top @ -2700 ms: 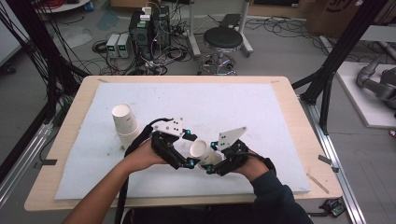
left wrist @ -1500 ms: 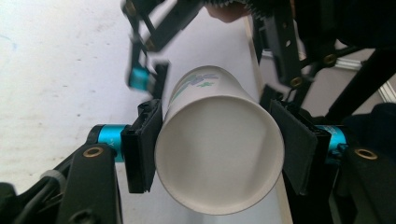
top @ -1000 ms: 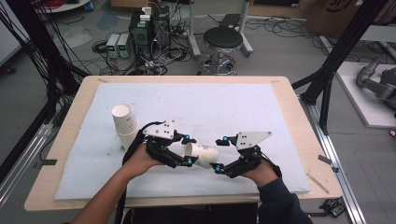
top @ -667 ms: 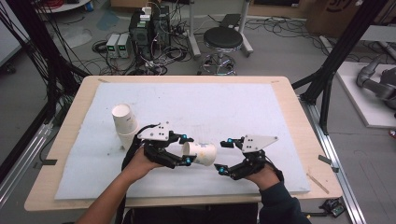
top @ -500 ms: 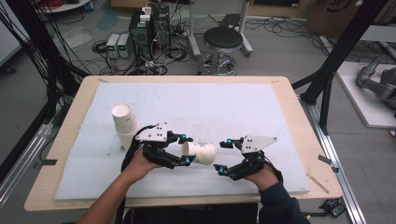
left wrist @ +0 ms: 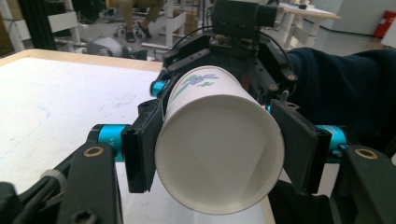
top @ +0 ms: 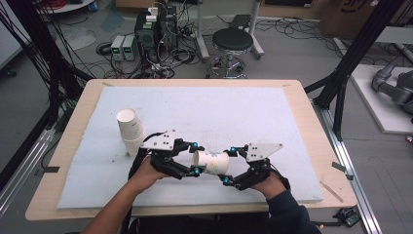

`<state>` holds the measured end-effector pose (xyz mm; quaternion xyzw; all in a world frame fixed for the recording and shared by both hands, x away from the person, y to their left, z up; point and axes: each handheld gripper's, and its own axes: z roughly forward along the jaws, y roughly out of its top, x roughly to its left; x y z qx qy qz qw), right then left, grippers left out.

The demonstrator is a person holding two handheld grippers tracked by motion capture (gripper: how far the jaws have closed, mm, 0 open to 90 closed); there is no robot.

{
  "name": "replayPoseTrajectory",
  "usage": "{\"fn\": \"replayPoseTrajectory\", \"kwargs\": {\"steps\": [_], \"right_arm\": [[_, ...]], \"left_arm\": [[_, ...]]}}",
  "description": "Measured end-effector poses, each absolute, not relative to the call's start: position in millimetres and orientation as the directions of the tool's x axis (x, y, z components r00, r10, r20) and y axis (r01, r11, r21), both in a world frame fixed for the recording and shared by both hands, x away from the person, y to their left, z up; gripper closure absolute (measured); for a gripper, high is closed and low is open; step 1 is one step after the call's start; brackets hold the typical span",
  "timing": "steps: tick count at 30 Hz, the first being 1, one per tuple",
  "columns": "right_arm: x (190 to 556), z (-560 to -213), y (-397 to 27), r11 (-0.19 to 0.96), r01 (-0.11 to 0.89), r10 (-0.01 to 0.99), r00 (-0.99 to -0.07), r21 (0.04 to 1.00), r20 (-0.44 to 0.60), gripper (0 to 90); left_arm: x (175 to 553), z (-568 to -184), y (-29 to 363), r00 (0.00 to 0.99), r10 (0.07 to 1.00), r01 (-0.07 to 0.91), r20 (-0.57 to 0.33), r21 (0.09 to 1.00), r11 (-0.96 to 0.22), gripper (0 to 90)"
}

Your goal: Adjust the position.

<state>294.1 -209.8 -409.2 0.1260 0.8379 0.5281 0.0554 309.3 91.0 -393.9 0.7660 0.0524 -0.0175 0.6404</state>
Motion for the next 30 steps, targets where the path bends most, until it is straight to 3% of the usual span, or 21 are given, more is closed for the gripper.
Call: {"fn": "replayPoseTrajectory", "kwargs": {"steps": [10,24,25,28,30], "right_arm": [[292.5,-407.5,-209.3,0.368,0.112,0.209,-0.977,0.923,0.035,19.9],[292.7,-404.7,-214.8,0.320,0.100,0.172,-0.984,0.942,0.046,34.9],[293.3,-404.8,-215.0,0.322,0.105,0.171,-0.984,0.941,0.051,34.9],[294.3,-405.4,-215.4,0.345,0.127,0.178,-0.982,0.930,0.068,34.9],[295.2,-406.1,-215.2,0.375,0.144,0.189,-0.979,0.916,0.076,34.9]], "left_arm": [[311.9,-396.8,92.3,0.993,0.002,0.122,-0.122,0.987,-0.106,37.1],[312.6,-401.6,92.9,0.989,0.007,0.148,-0.148,0.983,-0.107,36.8],[312.5,-401.4,92.7,0.987,0.013,0.161,-0.160,0.980,-0.114,36.0],[312.8,-398.5,91.8,0.983,0.079,0.180,-0.168,0.966,-0.187,16.9],[312.1,-395.4,91.8,0.985,0.101,0.162,-0.141,0.957,-0.243,16.0]]}}
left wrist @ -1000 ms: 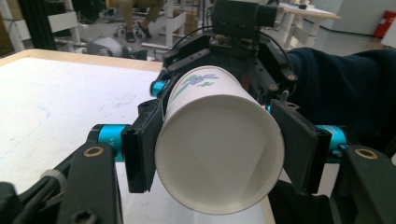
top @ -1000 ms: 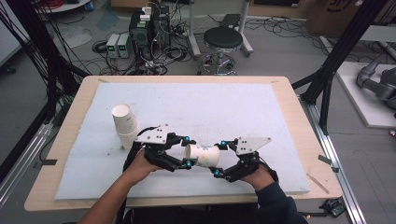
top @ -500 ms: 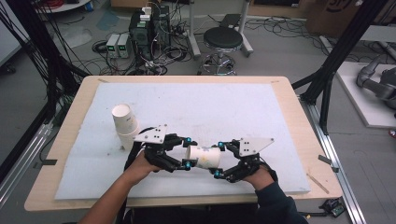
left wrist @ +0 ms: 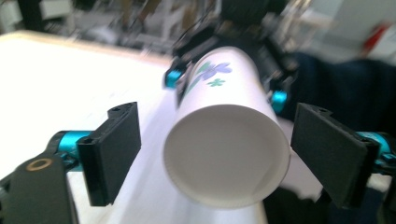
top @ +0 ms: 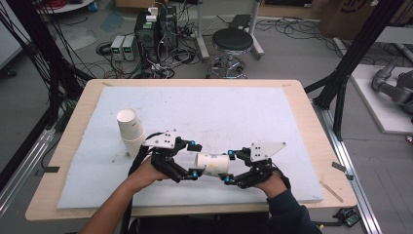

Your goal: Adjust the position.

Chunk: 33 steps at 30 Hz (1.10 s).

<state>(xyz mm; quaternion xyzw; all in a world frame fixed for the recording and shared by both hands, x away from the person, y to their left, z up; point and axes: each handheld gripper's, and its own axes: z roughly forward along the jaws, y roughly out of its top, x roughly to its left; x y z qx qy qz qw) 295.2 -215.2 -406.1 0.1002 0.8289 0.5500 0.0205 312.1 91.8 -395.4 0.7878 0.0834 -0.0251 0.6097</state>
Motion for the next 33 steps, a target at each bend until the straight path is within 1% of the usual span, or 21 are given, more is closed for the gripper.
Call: {"fn": "replayPoseTrajectory", "kwargs": {"steps": [3,11,13,18,24,33], "right_arm": [[295.8,-406.1,-214.1,0.415,0.154,0.206,-0.976,0.897,0.072,34.8],[298.2,-400.5,-206.9,0.513,0.161,0.234,-0.971,0.843,0.044,34.8],[299.2,-399.0,-204.3,0.532,0.163,0.229,-0.973,0.831,0.045,34.8],[301.5,-392.4,-195.8,0.606,0.149,0.217,-0.976,0.782,0.018,35.0],[303.1,-383.8,-189.3,0.653,0.132,0.202,-0.979,0.746,-0.004,35.0],[304.9,-375.2,-177.3,0.727,0.106,0.175,-0.984,0.678,-0.034,35.0]], "left_arm": [[310.4,-389.2,91.1,0.991,0.099,0.118,-0.089,0.934,-0.338,16.0],[310.6,-380.1,86.7,0.995,0.100,0.064,-0.019,0.883,-0.464,16.0],[310.7,-378.6,83.9,0.995,0.096,0.048,0.001,0.862,-0.505,16.1],[312.0,-376.6,78.9,0.996,0.087,0.036,0.014,0.832,-0.554,16.4],[312.4,-375.6,71.9,0.996,0.082,0.022,0.036,0.786,-0.617,17.1],[313.8,-375.1,63.3,0.998,0.059,0.013,0.035,0.739,-0.674,19.5]]}}
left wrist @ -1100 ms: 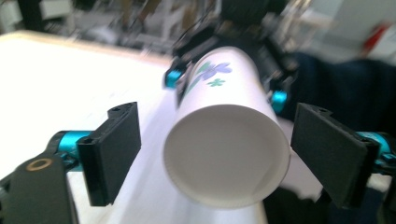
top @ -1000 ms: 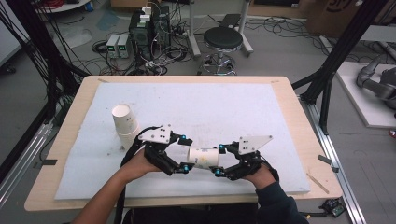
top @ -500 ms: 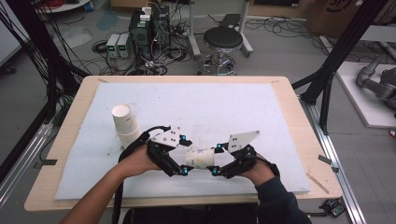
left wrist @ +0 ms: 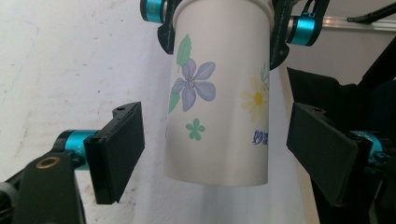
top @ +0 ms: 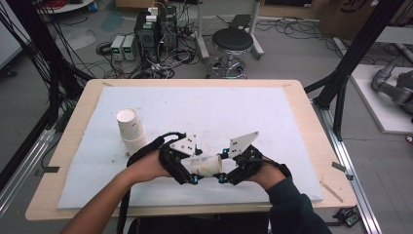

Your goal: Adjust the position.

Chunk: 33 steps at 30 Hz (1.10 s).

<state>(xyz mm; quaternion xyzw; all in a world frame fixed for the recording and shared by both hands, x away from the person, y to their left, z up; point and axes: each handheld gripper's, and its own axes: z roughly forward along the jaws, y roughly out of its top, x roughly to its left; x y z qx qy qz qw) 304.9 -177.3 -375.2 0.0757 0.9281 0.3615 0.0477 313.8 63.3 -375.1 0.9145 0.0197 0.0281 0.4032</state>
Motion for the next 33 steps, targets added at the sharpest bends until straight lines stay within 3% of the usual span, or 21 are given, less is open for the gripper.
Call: {"fn": "replayPoseTrajectory", "kwargs": {"steps": [14,24,33], "right_arm": [[305.9,-366.6,-158.8,0.818,0.071,0.134,-0.989,0.571,-0.069,34.9],[304.5,-364.8,-151.2,0.849,0.051,0.106,-0.992,0.527,-0.074,35.0],[305.1,-361.9,-148.1,0.861,0.034,0.092,-0.992,0.507,-0.090,35.3]], "left_arm": [[314.4,-381.1,53.1,0.999,0.037,0.008,0.028,0.680,-0.733,22.1],[315.8,-384.2,43.2,1.000,-0.006,-0.009,0.007,0.648,-0.762,36.0],[317.1,-385.9,40.6,1.000,0.001,0.008,-0.010,0.646,-0.763,37.5]]}}
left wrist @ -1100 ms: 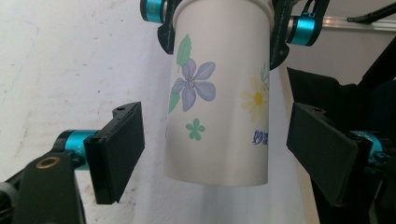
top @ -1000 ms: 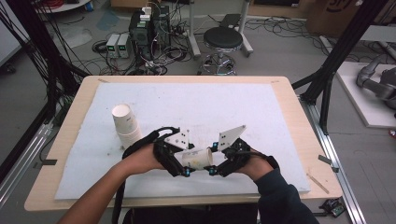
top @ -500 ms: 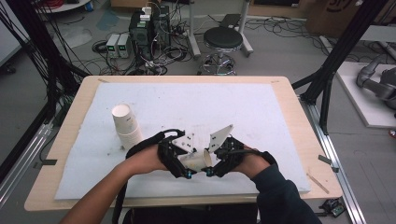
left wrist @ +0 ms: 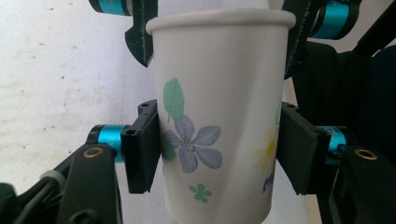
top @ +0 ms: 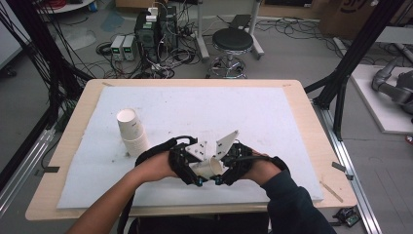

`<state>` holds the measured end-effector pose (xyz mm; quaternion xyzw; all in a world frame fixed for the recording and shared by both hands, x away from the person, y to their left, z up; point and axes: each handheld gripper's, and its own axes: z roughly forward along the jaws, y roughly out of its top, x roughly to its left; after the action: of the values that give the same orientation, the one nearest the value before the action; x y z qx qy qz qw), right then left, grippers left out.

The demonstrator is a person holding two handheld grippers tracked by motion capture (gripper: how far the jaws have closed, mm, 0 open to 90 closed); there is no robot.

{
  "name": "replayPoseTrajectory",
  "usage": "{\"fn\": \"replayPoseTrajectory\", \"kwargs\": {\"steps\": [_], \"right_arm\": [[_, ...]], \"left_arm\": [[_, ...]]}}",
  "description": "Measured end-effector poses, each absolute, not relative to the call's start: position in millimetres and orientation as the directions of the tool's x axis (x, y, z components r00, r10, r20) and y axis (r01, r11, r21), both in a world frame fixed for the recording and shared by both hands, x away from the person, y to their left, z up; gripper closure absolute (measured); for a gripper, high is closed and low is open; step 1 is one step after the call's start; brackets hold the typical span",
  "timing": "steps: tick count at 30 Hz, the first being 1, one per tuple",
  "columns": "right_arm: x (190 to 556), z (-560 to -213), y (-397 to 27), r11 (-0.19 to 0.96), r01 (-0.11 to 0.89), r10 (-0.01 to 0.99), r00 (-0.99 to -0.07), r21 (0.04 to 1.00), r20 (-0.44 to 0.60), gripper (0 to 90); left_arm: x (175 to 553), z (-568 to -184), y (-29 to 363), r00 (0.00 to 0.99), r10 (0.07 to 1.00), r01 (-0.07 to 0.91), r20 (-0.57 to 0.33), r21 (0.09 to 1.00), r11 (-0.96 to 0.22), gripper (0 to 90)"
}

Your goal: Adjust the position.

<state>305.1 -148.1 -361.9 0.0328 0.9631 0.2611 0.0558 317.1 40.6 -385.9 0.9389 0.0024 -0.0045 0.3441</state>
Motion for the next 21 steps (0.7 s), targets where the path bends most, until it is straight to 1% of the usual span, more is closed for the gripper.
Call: {"fn": "replayPoseTrajectory", "kwargs": {"steps": [3,5,6,7,10,15,21], "right_arm": [[305.8,-360.4,-149.8,0.853,0.052,0.108,-0.991,0.519,-0.077,32.7],[306.7,-359.0,-152.6,0.832,0.080,0.135,-0.989,0.549,-0.060,26.7],[307.3,-358.0,-155.8,0.808,0.099,0.161,-0.985,0.581,-0.055,23.2],[307.6,-357.7,-158.0,0.791,0.111,0.177,-0.983,0.601,-0.050,21.6],[307.9,-357.5,-170.1,0.725,0.142,0.218,-0.976,0.674,-0.029,20.9],[304.9,-361.1,-190.0,0.627,0.169,0.269,-0.963,0.760,-0.008,20.7],[299.7,-367.4,-217.6,0.507,0.197,0.365,-0.931,0.839,-0.002,20.7]], "left_arm": [[318.1,-386.7,43.3,1.000,0.013,0.020,-0.015,0.674,-0.738,37.5],[318.7,-386.0,45.5,0.999,0.028,0.032,-0.017,0.698,-0.716,37.4],[318.9,-385.8,46.5,0.999,0.033,0.038,-0.020,0.706,-0.707,37.4],[319.1,-385.9,48.0,0.999,0.042,0.049,-0.027,0.720,-0.692,37.4],[319.7,-387.8,51.6,0.998,0.054,0.056,-0.025,0.734,-0.677,37.3],[320.8,-392.3,60.0,0.996,0.081,0.070,-0.023,0.766,-0.639,37.0],[320.2,-400.5,73.6,0.988,0.147,0.121,-0.048,0.836,-0.536,36.1]]}}
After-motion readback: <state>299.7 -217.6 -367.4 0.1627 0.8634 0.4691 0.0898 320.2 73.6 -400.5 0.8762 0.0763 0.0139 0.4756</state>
